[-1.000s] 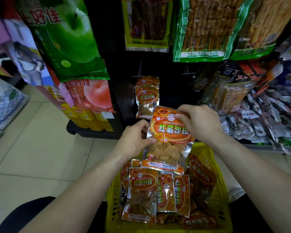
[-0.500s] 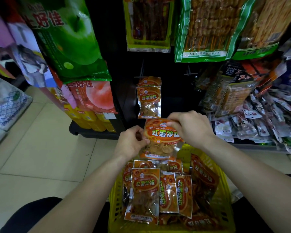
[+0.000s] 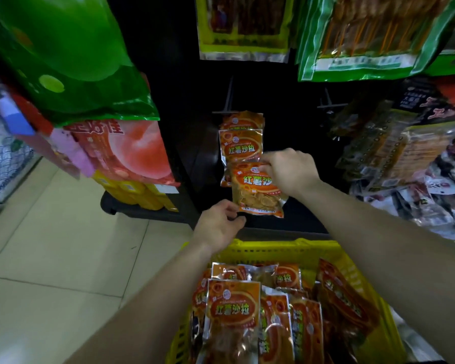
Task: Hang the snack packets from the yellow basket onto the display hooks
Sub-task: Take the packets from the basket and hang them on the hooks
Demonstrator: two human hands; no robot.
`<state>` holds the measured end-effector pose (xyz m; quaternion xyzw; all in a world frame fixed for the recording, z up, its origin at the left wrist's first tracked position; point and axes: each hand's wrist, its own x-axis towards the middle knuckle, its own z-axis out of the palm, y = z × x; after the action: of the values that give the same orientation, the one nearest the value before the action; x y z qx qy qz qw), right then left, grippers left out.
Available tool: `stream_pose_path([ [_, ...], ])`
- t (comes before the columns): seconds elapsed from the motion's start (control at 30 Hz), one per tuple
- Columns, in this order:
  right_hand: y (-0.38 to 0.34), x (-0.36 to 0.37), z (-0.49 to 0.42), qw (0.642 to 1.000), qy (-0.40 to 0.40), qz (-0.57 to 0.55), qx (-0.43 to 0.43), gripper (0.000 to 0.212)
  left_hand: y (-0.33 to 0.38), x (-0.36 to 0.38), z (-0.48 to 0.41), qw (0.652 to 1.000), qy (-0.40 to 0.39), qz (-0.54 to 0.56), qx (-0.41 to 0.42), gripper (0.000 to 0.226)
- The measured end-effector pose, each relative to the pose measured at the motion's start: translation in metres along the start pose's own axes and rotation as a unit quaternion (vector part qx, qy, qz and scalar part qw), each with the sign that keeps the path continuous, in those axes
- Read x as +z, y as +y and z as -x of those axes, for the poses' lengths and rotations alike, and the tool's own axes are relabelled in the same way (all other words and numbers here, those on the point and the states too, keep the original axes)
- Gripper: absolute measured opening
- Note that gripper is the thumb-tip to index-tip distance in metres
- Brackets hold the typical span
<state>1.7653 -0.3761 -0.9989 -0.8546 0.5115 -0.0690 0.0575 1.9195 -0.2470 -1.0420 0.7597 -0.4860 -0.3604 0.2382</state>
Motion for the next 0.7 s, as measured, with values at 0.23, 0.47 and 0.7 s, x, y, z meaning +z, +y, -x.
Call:
stream_pose_path([
  [0.23, 0.004, 0.08, -0.085, 0.998, -0.047, -0.042, -0.029, 0.031, -0.021, 0.061, -0.099, 0.998, -0.027, 0.036, -0.036, 0.052],
  [0.47, 0.022, 0.105, -0.151, 0.994, -0.041, -0.093, -0.035, 0.034, -0.043, 0.087, -0.162, 0.998, -0.032, 0.035, -0.045, 0.084],
  [0.7, 0.024, 0.104, -0.181, 0.996, -0.006, -0.072, -0.06, 0.032, -0.04, 0.096, -0.193, 0.996, -0.025, 0.073, -0.045, 0.088],
])
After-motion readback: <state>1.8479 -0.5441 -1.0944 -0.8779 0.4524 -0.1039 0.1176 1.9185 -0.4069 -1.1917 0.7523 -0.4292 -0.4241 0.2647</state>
